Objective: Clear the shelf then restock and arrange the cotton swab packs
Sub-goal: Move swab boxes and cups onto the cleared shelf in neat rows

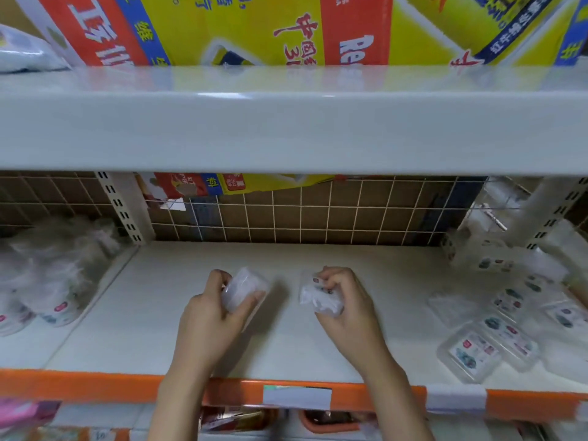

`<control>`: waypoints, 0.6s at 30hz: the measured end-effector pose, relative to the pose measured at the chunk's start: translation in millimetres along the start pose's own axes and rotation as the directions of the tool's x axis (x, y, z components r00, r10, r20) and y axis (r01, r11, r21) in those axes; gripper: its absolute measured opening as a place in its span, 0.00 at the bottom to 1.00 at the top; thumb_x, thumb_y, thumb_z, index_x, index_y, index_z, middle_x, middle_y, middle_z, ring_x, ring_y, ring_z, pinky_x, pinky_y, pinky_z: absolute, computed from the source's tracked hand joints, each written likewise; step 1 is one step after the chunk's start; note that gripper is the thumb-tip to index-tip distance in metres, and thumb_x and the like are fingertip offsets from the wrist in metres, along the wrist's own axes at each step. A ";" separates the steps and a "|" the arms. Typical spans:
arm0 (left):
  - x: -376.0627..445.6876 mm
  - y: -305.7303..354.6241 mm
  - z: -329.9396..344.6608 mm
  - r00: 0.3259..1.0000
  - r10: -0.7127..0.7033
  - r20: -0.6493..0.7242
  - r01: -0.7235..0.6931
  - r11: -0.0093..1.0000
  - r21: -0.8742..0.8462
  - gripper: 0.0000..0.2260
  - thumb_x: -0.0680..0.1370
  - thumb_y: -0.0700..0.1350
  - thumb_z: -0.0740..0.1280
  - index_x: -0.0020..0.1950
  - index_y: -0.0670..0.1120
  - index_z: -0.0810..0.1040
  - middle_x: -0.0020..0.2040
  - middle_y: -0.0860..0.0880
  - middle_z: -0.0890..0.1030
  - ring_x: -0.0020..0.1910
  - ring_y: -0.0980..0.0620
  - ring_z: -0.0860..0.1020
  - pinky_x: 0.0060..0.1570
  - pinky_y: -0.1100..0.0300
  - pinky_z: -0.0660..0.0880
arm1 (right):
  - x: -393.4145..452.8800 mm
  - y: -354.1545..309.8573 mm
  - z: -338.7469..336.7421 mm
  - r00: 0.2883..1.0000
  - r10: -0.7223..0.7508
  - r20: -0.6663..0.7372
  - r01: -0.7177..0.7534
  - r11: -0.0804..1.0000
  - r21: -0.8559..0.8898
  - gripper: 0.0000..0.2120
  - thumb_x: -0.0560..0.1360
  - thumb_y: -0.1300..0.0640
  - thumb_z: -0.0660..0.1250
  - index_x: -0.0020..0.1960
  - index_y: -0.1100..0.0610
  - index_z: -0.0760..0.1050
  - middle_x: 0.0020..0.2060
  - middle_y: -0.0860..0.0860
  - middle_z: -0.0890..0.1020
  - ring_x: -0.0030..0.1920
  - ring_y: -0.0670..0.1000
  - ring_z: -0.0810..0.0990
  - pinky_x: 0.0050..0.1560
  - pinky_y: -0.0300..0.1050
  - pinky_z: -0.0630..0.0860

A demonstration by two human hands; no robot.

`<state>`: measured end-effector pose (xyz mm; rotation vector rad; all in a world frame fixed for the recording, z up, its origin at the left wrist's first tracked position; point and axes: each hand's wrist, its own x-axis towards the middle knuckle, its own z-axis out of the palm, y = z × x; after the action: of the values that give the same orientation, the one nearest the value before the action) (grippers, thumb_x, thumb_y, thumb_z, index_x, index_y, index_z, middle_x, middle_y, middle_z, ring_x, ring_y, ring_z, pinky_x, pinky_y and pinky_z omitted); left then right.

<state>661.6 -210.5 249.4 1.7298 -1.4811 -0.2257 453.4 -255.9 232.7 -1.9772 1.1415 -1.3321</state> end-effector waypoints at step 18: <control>-2.2 -16.4 4.8 0.998 0.036 0.047 -0.037 0.999 0.015 0.23 0.68 0.69 0.56 0.51 0.54 0.74 0.36 0.56 0.78 0.36 0.53 0.77 0.33 0.61 0.70 | 0.6 5.8 13.6 0.998 -0.054 -0.026 0.048 0.980 -0.195 0.19 0.66 0.65 0.71 0.51 0.48 0.70 0.47 0.34 0.74 0.49 0.35 0.71 0.47 0.28 0.67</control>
<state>670.2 -211.4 234.5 1.7192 -1.5512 -0.2375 463.8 -260.2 223.1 -2.1439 1.2868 -1.3249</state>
